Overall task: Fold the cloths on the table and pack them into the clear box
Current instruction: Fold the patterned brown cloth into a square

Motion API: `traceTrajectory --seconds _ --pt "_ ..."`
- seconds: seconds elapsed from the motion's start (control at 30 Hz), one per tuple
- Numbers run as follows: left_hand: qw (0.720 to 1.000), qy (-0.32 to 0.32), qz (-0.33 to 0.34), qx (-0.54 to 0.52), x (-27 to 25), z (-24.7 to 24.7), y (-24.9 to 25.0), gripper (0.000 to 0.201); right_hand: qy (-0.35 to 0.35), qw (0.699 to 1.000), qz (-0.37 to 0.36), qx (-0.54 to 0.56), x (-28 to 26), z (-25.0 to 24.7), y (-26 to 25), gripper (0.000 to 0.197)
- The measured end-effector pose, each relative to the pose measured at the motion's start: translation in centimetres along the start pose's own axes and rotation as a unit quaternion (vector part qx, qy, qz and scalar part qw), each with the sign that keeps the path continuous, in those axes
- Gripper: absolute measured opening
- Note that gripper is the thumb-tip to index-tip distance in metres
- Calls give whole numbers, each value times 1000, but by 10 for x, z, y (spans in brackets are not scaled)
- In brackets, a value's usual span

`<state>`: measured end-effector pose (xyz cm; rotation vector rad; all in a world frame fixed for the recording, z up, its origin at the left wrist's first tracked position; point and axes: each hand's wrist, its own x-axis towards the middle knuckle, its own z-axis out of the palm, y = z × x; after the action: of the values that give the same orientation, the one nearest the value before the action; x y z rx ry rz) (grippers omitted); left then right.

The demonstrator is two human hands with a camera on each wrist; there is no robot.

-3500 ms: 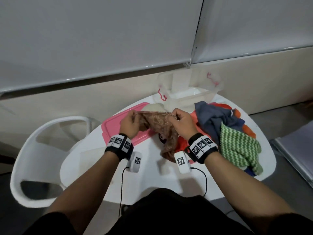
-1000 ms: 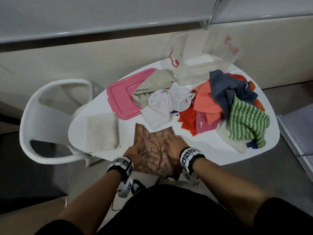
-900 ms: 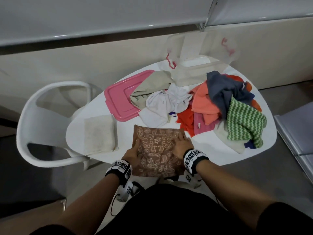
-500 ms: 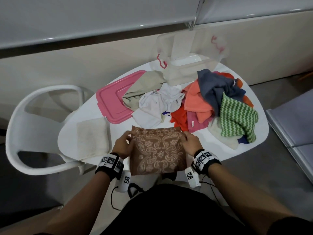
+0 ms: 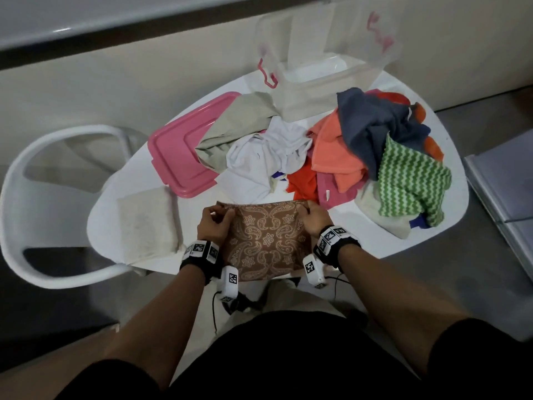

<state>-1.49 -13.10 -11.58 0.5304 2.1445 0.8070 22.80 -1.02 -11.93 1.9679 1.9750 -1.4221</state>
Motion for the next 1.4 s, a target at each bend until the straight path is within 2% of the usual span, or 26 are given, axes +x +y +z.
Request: traceTrajectory --seconds 0.13,0.27,0.37,0.43,0.47,0.53,0.63,0.7,0.83,0.93,1.0,1.07,1.1,1.17,1.23,1.3,1.4 --pt "999 -15 -26 35 -2 -6 -10 41 -13 1000 8 26 -3 1 5 40" --pt "994 -2 -26 107 2 -14 -13 38 11 999 -7 36 -4 3 9 31" --pt "990 11 -4 144 3 -16 -4 33 49 996 -55 -47 -6 -3 0 24" --pt "983 7 24 184 8 -17 3 40 83 982 -115 -126 -4 -8 -9 19" --pt "973 0 46 227 11 -18 6 45 90 973 -145 -158 -2 -9 -14 20" --pt "932 -16 103 346 17 -18 13 51 75 956 -174 -224 4 -13 -22 26" --pt "872 -53 191 449 22 -17 20 47 19 940 -167 -298 15 -14 -29 43" --pt "854 -77 213 469 21 -17 22 42 5 927 -173 -333 18 -13 -32 42" --pt "828 -127 230 495 12 -16 17 33 3 902 -188 -389 12 -10 -34 19" --pt "806 -140 248 519 1 -19 11 27 -8 913 -207 -351 5 -14 -28 14" --pt "808 -162 246 511 -3 -21 7 24 -23 940 -209 -269 1 -18 -24 14" --pt "821 -189 234 485 -10 -23 3 17 -45 970 -189 -143 -12 -20 -23 21" --pt "841 -206 209 456 -12 -24 0 17 -58 978 -173 -96 -14 -21 -22 25" --pt "899 -213 146 352 -13 -31 -1 27 -53 985 -156 -44 -20 -25 -23 28" --pt "944 -172 123 253 -14 -48 10 35 -32 989 -143 10 -25 -37 -30 23" --pt "967 -118 149 168 -12 -68 33 33 -2 987 -140 74 -30 -55 -44 28" --pt "959 -65 264 84 -19 -96 80 25 40 970 -162 179 -43 -81 -75 40"
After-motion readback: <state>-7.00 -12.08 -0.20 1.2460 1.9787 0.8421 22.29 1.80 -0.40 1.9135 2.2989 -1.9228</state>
